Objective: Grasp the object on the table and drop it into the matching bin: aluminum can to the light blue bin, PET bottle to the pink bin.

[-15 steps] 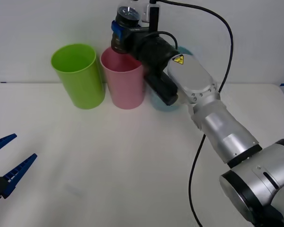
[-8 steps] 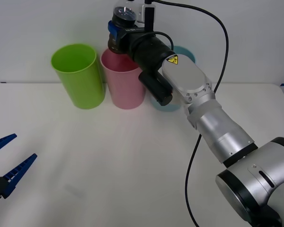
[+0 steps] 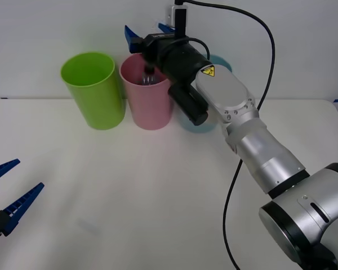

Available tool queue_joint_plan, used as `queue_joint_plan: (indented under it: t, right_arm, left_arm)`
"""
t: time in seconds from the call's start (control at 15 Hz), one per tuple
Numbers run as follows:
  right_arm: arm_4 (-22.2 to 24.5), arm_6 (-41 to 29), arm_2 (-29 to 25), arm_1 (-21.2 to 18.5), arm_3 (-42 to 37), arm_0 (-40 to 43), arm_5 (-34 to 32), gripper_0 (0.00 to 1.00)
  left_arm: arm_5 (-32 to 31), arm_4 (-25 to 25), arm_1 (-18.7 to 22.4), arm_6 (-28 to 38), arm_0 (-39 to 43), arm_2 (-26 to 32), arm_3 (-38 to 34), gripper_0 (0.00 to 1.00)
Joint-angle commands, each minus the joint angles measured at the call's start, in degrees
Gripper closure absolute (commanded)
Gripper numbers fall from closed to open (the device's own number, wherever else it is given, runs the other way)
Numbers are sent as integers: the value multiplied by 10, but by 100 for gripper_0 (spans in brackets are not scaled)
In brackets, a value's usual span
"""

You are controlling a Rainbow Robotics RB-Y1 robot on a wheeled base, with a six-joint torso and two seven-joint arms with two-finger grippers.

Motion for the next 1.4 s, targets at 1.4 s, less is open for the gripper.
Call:
queue_joint_plan:
  t: [1.4]
  right_arm:
    - [-72, 22, -49, -301, -553, 495, -158, 0]
  left_arm:
    - [0, 0, 0, 0, 0, 0, 0, 0]
